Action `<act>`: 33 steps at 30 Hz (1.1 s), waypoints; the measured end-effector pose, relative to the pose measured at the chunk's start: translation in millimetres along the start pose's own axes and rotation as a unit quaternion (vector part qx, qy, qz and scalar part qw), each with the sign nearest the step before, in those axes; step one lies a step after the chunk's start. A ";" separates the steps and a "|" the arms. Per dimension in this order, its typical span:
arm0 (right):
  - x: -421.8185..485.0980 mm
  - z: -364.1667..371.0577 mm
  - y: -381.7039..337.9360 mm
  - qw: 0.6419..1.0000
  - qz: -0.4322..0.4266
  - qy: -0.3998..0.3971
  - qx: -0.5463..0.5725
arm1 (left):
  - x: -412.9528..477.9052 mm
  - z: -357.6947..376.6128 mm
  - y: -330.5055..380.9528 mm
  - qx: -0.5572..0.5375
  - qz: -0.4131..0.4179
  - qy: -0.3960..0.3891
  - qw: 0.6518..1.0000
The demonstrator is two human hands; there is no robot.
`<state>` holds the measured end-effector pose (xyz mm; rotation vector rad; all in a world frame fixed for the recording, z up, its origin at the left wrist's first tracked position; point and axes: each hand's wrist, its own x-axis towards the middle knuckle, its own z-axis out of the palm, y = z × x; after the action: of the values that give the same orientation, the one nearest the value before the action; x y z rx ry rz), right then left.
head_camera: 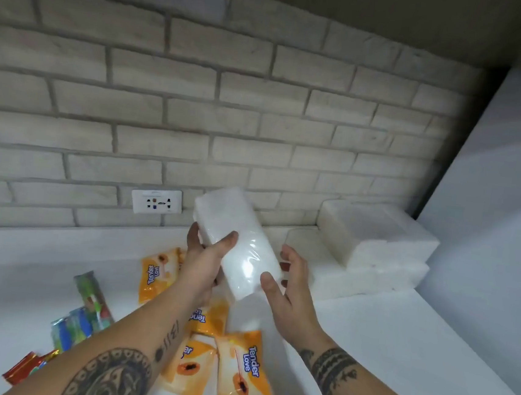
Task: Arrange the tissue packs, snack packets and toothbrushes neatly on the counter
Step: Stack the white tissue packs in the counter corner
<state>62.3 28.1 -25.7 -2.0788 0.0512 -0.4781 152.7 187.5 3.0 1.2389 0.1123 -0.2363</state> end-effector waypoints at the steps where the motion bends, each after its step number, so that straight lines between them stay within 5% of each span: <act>1: 2.6 -9.8 2.1 0.999 0.022 0.012 0.020 | -0.3 8.4 -1.4 0.009 -0.002 -0.019 1.000; 7: 10.0 -60.0 2.9 0.994 0.087 -0.018 0.062 | -3.4 68.1 -20.5 0.037 -0.001 -0.098 0.995; 13: 28.7 -83.9 44.6 0.990 0.127 0.045 0.035 | 6.6 130.4 -34.0 0.075 0.023 -0.126 0.989; 25: 112.2 -134.2 82.6 0.995 0.089 0.000 0.047 | 65.9 215.3 -44.8 0.101 -0.001 -0.044 0.994; 29: 139.0 -144.8 94.4 0.993 0.046 -0.033 -0.107 | 84.3 231.9 -48.1 0.055 -0.047 -0.019 0.997; 33: 152.7 -155.3 103.7 0.933 -0.017 -0.049 -0.357 | 97.3 241.3 -55.5 0.045 -0.065 -0.010 0.997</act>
<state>163.9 -188.2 7.0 -2.8204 0.1485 -0.4098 223.5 -68.9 9.4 1.3202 0.1669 -0.3698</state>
